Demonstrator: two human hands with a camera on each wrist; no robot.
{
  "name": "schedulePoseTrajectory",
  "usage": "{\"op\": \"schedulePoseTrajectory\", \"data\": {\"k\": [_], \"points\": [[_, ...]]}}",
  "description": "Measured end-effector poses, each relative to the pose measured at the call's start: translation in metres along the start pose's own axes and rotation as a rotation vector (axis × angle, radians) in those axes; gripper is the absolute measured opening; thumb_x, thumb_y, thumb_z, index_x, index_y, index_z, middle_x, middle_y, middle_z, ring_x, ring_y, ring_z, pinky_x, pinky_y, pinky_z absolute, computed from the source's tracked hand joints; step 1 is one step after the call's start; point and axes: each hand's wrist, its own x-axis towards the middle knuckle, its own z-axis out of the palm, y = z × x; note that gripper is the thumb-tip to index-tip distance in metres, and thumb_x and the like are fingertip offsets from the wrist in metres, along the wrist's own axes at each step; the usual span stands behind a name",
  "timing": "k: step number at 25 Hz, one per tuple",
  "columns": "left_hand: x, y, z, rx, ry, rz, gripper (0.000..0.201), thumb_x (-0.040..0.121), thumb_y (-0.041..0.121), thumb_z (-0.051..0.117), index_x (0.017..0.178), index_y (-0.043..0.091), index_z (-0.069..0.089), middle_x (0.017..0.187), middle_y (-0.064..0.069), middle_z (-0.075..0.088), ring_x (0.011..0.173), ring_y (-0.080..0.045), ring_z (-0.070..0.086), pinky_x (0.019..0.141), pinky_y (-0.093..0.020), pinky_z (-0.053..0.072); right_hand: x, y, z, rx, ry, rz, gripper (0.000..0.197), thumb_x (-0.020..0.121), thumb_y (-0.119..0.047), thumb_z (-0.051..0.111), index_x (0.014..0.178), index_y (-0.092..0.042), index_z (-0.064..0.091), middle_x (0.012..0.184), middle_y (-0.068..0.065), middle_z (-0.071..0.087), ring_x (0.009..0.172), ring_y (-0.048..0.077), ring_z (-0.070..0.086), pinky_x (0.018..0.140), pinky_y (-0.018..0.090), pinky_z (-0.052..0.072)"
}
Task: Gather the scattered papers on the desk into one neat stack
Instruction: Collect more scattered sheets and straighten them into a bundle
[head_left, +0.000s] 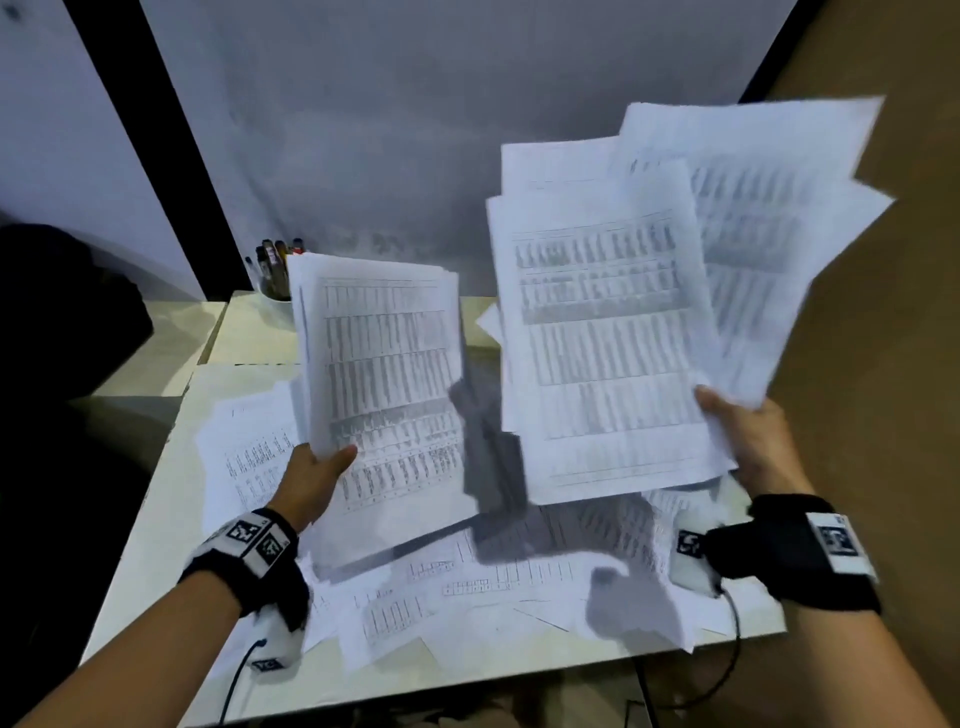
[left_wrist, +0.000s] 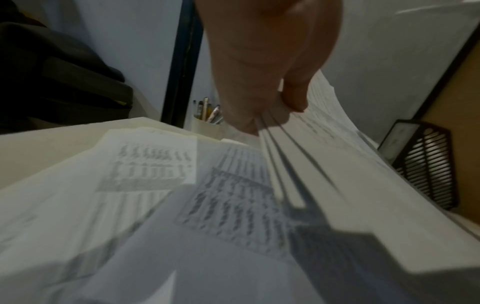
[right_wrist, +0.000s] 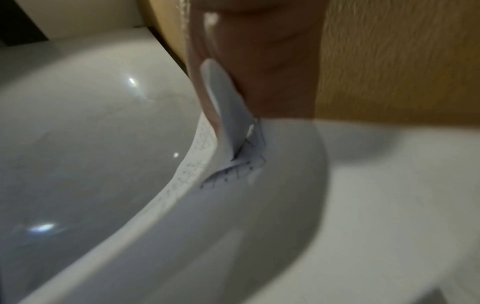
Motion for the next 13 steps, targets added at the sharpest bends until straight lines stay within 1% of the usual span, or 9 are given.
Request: {"op": "schedulePoseTrajectory", "data": {"k": [1, 3, 4, 5, 7, 8, 10, 11, 13], "points": [[-0.002, 0.009, 0.008, -0.017, -0.040, 0.028, 0.012, 0.090, 0.018, 0.056, 0.093, 0.007, 0.054, 0.057, -0.003, 0.050, 0.048, -0.017, 0.043, 0.046, -0.023, 0.032, -0.007, 0.011, 0.018, 0.008, -0.056, 0.043, 0.015, 0.084, -0.009, 0.064, 0.099, -0.007, 0.065, 0.073, -0.001, 0.074, 0.069, 0.015, 0.070, 0.067, 0.027, 0.057], [-0.008, 0.031, 0.022, -0.056, -0.148, 0.092, 0.011, 0.091, 0.014, 0.054, 0.099, 0.007, 0.057, 0.048, 0.009, 0.057, 0.044, -0.007, 0.050, 0.041, -0.020, 0.038, -0.020, 0.037, 0.054, 0.007, -0.176, 0.132, 0.014, 0.085, -0.008, 0.062, 0.099, -0.007, 0.065, 0.092, 0.009, 0.073, 0.083, 0.025, 0.070, 0.083, 0.039, 0.055], [-0.011, 0.040, 0.027, -0.079, -0.215, 0.130, 0.014, 0.092, 0.014, 0.052, 0.102, 0.006, 0.058, 0.049, 0.010, 0.062, 0.045, -0.002, 0.055, 0.043, -0.015, 0.043, -0.026, 0.046, 0.069, 0.005, -0.230, 0.177, 0.016, 0.086, -0.008, 0.061, 0.102, -0.006, 0.065, 0.098, 0.013, 0.071, 0.090, 0.028, 0.068, 0.088, 0.043, 0.053], [-0.012, 0.047, 0.029, -0.099, -0.281, 0.174, 0.021, 0.093, 0.015, 0.049, 0.109, 0.004, 0.059, 0.064, 0.012, 0.069, 0.055, 0.003, 0.062, 0.053, -0.014, 0.052, -0.029, 0.051, 0.082, 0.015, -0.271, 0.217, 0.021, 0.087, -0.007, 0.060, 0.107, -0.004, 0.064, 0.102, 0.014, 0.070, 0.094, 0.029, 0.067, 0.091, 0.044, 0.051], [-0.011, 0.055, 0.027, -0.125, -0.357, 0.215, 0.029, 0.097, 0.015, 0.041, 0.120, 0.005, 0.055, 0.096, 0.005, 0.067, 0.077, 0.002, 0.067, 0.077, -0.024, 0.058, -0.030, 0.051, 0.099, 0.040, -0.351, 0.250, 0.029, 0.087, -0.002, 0.059, 0.115, -0.004, 0.059, 0.104, 0.013, 0.068, 0.094, 0.027, 0.065, 0.087, 0.040, 0.053], [-0.010, 0.059, 0.025, -0.141, -0.379, 0.221, 0.028, 0.097, 0.012, 0.040, 0.121, 0.008, 0.055, 0.101, 0.003, 0.064, 0.080, 0.001, 0.067, 0.078, -0.023, 0.057, -0.029, 0.047, 0.105, 0.050, -0.401, 0.242, 0.030, 0.086, 0.001, 0.059, 0.114, -0.006, 0.059, 0.101, 0.010, 0.068, 0.091, 0.025, 0.066, 0.081, 0.036, 0.056], [-0.010, 0.070, 0.019, -0.193, -0.358, 0.180, 0.025, 0.096, 0.012, 0.041, 0.114, 0.019, 0.057, 0.104, -0.002, 0.063, 0.085, -0.007, 0.068, 0.069, -0.018, 0.057, -0.027, 0.039, 0.114, 0.043, -0.458, 0.199, 0.028, 0.084, 0.004, 0.060, 0.107, -0.011, 0.060, 0.094, 0.003, 0.069, 0.086, 0.018, 0.067, 0.070, 0.027, 0.057], [-0.009, 0.077, 0.015, -0.242, -0.330, 0.183, 0.025, 0.097, 0.018, 0.039, 0.114, 0.022, 0.058, 0.105, -0.006, 0.063, 0.087, -0.014, 0.067, 0.067, -0.019, 0.057, -0.026, 0.035, 0.117, 0.020, -0.442, 0.151, 0.025, 0.083, 0.003, 0.062, 0.103, -0.012, 0.061, 0.091, 0.001, 0.069, 0.084, 0.017, 0.067, 0.070, 0.025, 0.056], [-0.011, 0.094, 0.006, -0.524, -0.310, 0.177, 0.042, 0.092, 0.042, 0.034, 0.110, 0.021, 0.066, 0.102, -0.003, 0.069, 0.083, -0.013, 0.068, 0.066, -0.023, 0.058, -0.026, 0.029, 0.124, -0.009, -0.349, 0.037, 0.020, 0.081, 0.001, 0.065, 0.097, -0.011, 0.062, 0.086, 0.000, 0.069, 0.081, 0.017, 0.066, 0.070, 0.025, 0.055]]}}
